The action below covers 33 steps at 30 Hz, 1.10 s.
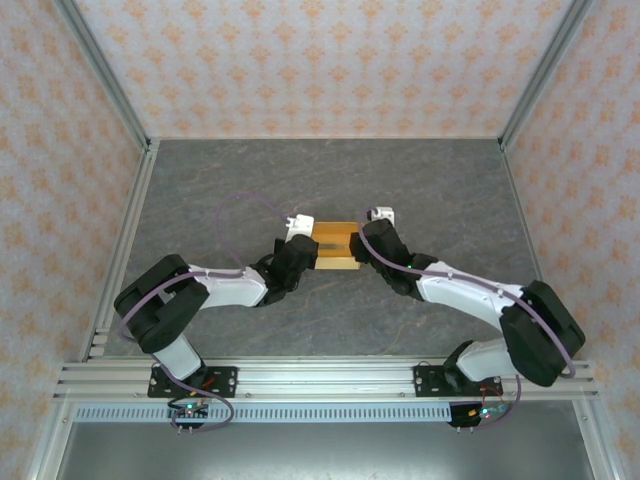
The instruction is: Fold the paper box
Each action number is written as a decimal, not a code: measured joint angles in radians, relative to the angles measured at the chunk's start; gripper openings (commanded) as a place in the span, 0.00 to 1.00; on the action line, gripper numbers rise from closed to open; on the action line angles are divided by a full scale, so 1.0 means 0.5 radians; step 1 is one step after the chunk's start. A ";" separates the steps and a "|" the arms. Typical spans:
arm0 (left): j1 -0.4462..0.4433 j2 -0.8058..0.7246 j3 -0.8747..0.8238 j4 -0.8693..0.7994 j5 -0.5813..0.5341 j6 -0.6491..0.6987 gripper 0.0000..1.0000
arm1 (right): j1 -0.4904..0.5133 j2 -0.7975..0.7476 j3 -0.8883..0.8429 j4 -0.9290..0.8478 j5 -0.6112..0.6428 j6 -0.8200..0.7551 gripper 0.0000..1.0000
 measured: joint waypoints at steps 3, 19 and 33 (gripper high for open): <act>-0.012 0.000 0.000 0.000 -0.028 0.007 0.00 | 0.000 -0.122 0.000 -0.103 -0.083 -0.007 0.48; -0.039 0.003 0.000 0.000 -0.090 0.031 0.00 | -0.234 -0.118 0.644 -0.689 -0.468 -0.071 0.54; -0.066 0.023 0.000 0.004 -0.143 0.035 0.01 | -0.356 0.597 1.073 -0.915 -0.745 -0.071 0.49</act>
